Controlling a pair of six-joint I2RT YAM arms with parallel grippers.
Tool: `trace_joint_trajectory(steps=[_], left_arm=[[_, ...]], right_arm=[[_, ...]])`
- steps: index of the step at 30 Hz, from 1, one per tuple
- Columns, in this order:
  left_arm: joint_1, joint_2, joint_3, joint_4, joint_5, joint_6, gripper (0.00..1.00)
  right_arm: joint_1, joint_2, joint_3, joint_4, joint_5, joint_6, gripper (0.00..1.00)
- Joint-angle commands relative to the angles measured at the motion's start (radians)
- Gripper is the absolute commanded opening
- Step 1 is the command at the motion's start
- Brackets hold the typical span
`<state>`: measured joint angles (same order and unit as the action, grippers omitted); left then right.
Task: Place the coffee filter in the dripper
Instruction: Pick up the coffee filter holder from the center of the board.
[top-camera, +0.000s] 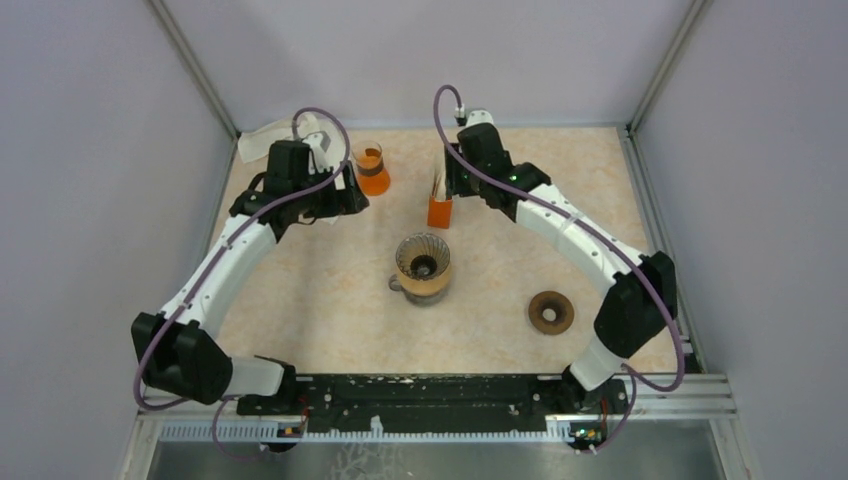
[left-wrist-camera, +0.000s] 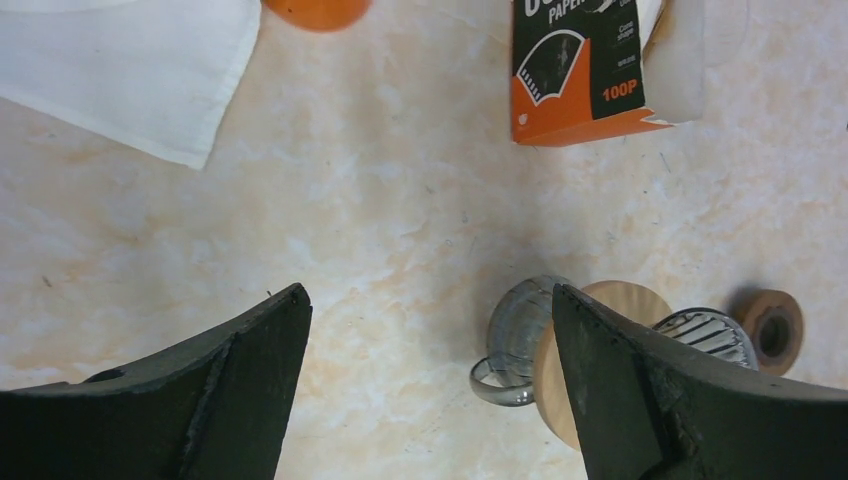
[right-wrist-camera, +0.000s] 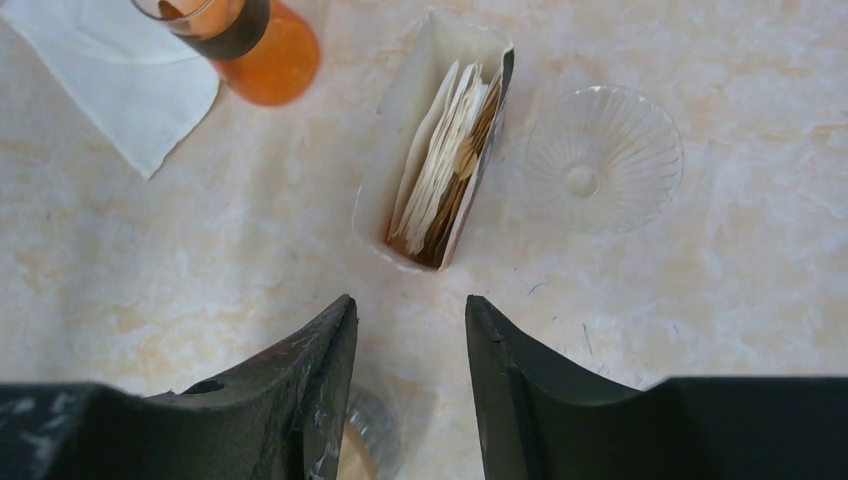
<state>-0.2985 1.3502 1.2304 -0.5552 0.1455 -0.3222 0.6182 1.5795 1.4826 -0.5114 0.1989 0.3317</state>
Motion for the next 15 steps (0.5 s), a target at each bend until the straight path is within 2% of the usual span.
trace_joint_trajectory(steps=[1,6,15], left_arm=[[0.002,-0.049,-0.049,0.065,-0.054,0.097,0.95],[0.01,-0.072,-0.119,0.108,-0.086,0.128,0.95],[0.018,-0.08,-0.141,0.11,-0.096,0.137,0.95]], right_arm=[[-0.023,0.093,0.1,0.079,0.089,-0.024,0.44],[-0.044,0.202,0.166,0.072,0.081,-0.032,0.41],[-0.053,0.335,0.219,0.055,0.053,-0.026,0.32]])
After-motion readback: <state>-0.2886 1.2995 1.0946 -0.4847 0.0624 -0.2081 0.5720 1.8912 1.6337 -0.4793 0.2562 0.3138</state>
